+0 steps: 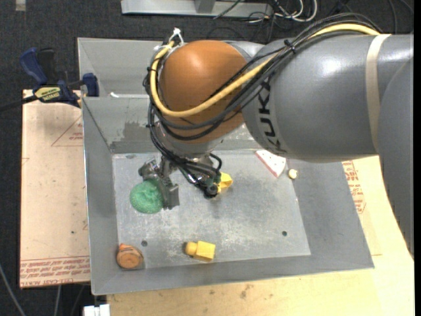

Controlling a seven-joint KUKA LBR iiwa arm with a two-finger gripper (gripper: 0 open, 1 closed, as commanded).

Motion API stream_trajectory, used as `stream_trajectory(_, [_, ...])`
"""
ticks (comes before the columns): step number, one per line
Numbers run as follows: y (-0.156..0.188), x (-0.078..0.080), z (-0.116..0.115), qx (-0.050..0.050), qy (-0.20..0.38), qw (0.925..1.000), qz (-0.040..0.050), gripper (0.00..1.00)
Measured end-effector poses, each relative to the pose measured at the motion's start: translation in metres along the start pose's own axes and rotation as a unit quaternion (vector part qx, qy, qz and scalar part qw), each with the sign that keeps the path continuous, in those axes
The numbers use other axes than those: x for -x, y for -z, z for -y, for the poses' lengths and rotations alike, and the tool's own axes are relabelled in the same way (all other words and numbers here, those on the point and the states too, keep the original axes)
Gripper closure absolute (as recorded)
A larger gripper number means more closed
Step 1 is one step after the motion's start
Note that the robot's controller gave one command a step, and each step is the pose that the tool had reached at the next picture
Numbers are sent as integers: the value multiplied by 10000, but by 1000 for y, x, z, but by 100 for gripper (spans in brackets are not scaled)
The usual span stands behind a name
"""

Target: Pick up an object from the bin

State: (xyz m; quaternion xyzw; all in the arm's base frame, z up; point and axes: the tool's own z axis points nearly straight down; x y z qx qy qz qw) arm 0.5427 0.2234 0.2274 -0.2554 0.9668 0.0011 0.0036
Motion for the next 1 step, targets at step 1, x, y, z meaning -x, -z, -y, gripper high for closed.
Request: stream_trajectory(1, [1,-1,0,-3,12,10000,5,100])
